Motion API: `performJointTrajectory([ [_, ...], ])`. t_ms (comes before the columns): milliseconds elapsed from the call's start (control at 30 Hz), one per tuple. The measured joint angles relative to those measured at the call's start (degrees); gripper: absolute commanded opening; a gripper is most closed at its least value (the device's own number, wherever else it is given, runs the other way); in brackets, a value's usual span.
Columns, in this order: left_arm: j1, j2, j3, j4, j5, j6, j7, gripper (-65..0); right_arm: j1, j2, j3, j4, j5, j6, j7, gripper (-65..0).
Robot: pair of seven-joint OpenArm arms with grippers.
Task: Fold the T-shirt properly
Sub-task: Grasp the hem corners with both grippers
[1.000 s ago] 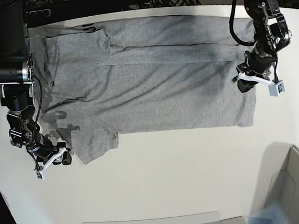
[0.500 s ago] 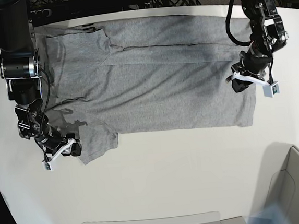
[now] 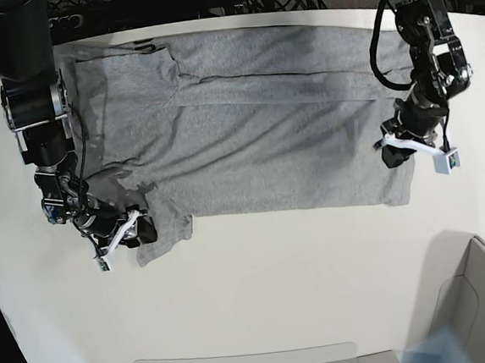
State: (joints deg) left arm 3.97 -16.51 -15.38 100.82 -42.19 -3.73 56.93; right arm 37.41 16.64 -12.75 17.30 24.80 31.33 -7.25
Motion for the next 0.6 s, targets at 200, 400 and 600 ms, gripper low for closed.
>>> performJointTrajectory([
  [200,-7.13,-0.37,0.26,-7.5,0.09,0.04,-0.35,-44.0,-0.46,0.81,-0.17,-0.07,3.98,0.83,-0.81,-40.0],
  [400,-18.34,-4.79,1.53,-26.38,-0.31,-0.13,-3.61,-44.0,-0.57,2.67,-0.22,-0.04,4.42,1.27,-0.87,-40.0],
  [600,-23.78,-14.6,22.56,-39.04,-0.42,-0.09,-11.34,-43.9,-0.76,3.13,-0.61,2.01,3.76,1.03,-2.14,-40.0],
])
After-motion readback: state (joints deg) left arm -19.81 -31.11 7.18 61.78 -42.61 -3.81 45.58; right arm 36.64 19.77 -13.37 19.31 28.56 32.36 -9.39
